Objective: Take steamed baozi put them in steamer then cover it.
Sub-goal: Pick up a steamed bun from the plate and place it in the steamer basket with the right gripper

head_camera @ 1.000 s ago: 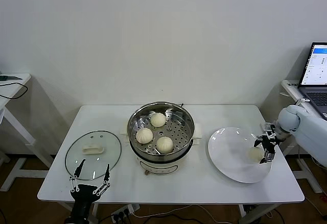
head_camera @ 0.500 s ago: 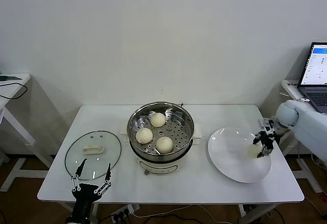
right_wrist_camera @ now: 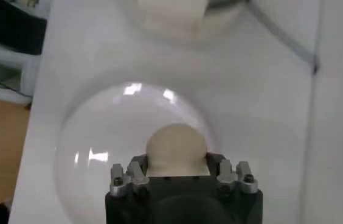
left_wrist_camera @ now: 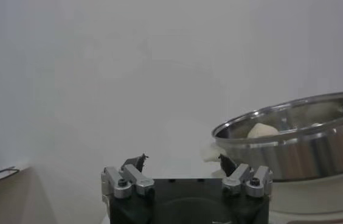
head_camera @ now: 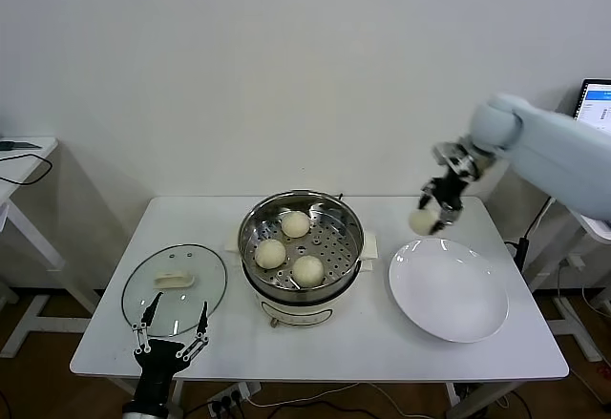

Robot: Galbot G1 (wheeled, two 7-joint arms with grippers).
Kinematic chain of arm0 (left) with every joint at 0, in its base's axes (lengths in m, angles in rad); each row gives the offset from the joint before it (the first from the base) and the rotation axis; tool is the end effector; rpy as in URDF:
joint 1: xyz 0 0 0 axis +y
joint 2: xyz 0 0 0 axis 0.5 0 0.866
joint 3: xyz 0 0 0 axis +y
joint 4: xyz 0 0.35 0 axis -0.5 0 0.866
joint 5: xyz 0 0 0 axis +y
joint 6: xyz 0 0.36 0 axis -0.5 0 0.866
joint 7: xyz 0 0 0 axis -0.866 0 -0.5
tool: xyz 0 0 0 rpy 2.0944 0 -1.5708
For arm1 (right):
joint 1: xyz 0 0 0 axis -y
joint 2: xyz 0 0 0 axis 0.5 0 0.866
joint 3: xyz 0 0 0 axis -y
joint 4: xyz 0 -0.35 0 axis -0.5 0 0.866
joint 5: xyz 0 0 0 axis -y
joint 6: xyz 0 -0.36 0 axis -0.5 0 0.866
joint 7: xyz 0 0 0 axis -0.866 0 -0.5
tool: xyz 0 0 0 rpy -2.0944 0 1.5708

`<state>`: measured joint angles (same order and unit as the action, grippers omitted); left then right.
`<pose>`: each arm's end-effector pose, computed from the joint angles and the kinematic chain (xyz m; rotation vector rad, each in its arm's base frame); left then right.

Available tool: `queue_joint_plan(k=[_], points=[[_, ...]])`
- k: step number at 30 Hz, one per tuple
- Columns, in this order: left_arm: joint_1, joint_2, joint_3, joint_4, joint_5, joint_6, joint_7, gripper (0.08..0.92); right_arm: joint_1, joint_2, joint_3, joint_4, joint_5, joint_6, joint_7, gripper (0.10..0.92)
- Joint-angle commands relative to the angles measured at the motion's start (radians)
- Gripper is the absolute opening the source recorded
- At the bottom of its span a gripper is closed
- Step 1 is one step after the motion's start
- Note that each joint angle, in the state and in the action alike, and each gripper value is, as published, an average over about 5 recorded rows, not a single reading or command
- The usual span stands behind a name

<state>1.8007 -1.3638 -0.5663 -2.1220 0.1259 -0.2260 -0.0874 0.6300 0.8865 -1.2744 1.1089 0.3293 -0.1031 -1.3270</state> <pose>0.1172 0.0460 -0.3229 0.0810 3.0604 0.4625 0.5984 -0.0794 -0.0091 1.5080 -1.2768 1.3884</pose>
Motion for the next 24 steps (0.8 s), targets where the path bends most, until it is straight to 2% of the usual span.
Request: queue_joint_plan(k=[1, 10, 24], points=[[0.000, 0.000, -0.003, -0.002, 0.000, 0.002, 0.000, 0.823, 0.213, 0.220, -0.186, 0.103, 0.219, -0.097, 0.030, 0.645], [0.000, -0.003, -0.010, 0.001, -0.002, -0.003, -0.002, 0.823, 0.128, 0.338, -0.201, 0.059, 0.218, -0.137, 0.128, 0.636], [-0.004, -0.002, -0.018, 0.003, -0.008, -0.007, -0.005, 0.823, -0.005, 0.414, -0.197, -0.059, 0.132, -0.138, 0.167, 0.636]])
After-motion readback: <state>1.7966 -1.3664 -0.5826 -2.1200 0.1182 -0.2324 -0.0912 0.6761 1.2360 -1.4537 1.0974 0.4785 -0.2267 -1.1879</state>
